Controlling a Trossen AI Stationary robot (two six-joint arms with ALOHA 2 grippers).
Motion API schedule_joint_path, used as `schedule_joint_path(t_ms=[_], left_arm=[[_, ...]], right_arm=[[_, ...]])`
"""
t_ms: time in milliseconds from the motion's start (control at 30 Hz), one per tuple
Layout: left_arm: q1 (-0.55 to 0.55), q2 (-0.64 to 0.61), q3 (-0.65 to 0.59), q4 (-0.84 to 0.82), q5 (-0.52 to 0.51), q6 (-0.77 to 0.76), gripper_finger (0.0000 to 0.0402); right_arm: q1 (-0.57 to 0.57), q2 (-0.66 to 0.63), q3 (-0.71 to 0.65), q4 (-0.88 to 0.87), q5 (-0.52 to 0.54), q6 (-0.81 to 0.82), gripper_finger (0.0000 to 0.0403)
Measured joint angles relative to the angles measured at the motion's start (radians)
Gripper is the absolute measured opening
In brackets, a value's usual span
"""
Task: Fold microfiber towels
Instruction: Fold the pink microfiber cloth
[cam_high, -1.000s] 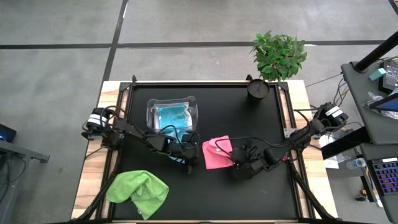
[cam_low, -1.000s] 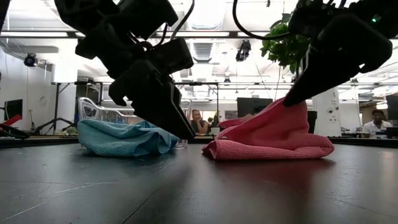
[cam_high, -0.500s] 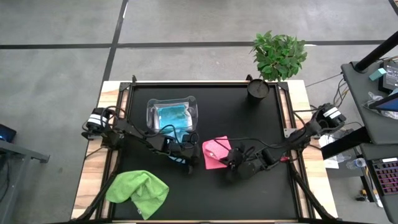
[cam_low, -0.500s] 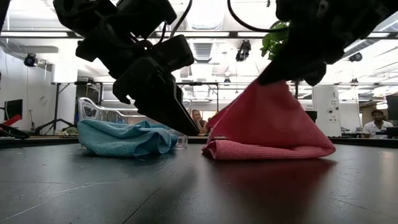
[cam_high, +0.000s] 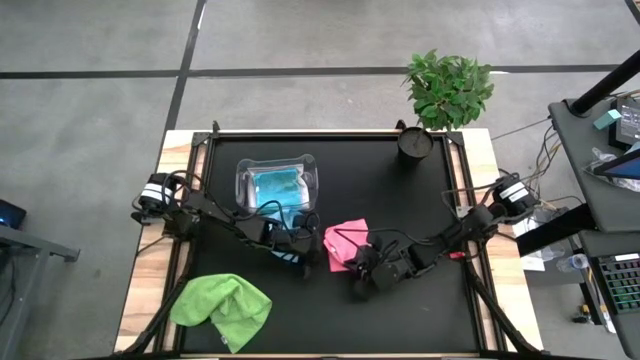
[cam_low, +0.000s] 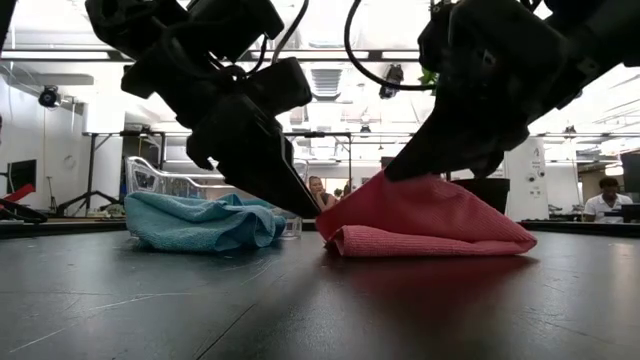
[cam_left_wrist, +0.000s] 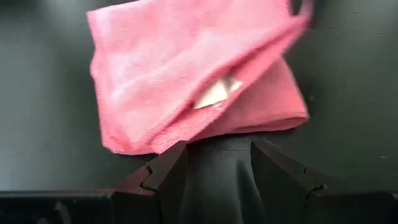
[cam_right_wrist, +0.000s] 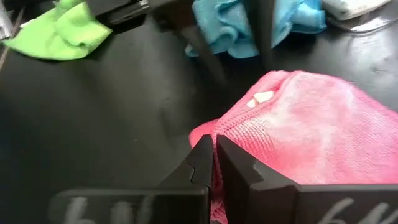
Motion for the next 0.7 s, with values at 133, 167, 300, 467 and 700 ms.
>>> schedule_joint_path(t_ms=[133,167,300,467,700], left_arm=[[0.000,0.000,0.008,0.003,-0.087,0.013,0.0164],[0.000,0.000,0.008,0.005,-0.093,0.026,0.0164],[0.000,0.000,0.009,0.018,-0.099,0.057,0.0164],[-0.005,-0.001,0.008,0.025,-0.105,0.141,0.0172],[-0.016,0.007,0.003,0.036,-0.105,0.273,0.0219]], right_arm=[[-0.002,0.004,0.000,0.020,-0.018,-0.007,0.0022],[-0.002,0.004,0.000,0.022,-0.017,-0.008,0.0029],[-0.006,0.004,0.000,0.031,-0.016,-0.011,0.0060],[-0.012,0.004,0.000,0.034,-0.015,-0.024,0.0100],[-0.013,0.003,0.000,0.043,-0.015,-0.034,0.0138]])
